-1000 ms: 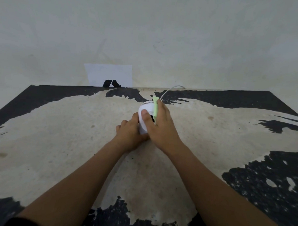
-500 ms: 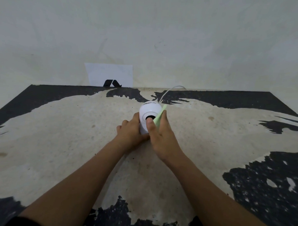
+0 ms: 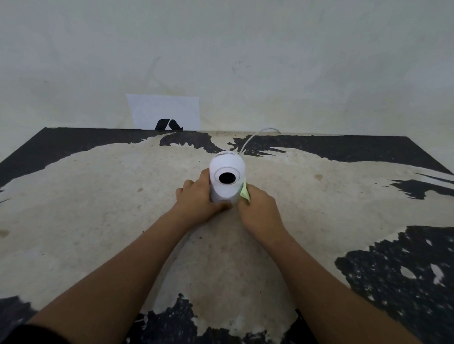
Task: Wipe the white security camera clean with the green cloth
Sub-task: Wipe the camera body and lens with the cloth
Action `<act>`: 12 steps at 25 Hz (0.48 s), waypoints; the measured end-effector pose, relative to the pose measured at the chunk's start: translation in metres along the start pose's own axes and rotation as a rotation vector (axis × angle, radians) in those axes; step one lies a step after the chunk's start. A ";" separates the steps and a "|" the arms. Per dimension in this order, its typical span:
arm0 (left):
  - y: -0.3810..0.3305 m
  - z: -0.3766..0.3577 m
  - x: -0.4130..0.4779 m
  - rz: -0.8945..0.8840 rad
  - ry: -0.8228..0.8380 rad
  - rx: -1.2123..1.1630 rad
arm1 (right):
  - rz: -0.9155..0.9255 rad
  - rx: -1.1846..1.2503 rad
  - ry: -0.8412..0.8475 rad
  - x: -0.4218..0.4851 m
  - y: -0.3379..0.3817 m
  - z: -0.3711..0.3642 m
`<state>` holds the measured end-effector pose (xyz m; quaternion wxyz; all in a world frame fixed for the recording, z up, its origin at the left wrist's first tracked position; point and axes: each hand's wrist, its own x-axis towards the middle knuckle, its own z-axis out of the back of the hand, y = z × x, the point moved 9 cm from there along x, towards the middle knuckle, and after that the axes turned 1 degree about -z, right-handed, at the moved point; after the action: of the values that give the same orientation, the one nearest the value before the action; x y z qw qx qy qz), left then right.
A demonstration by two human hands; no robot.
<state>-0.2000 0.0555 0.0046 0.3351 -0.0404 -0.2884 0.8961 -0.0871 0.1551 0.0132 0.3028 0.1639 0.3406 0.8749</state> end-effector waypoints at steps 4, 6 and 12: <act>0.002 -0.002 -0.001 0.007 0.022 -0.002 | 0.063 0.002 0.093 -0.015 0.010 0.010; 0.001 -0.002 -0.003 0.008 0.032 -0.030 | 0.075 0.209 0.149 -0.023 0.018 0.015; 0.015 0.043 -0.040 0.080 -0.179 -0.526 | 0.109 0.503 0.140 -0.025 0.032 0.037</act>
<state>-0.1888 0.0004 0.0272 0.2505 -0.0581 -0.5378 0.8029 -0.0630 0.1387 0.0598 0.1807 0.1913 0.5581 0.7870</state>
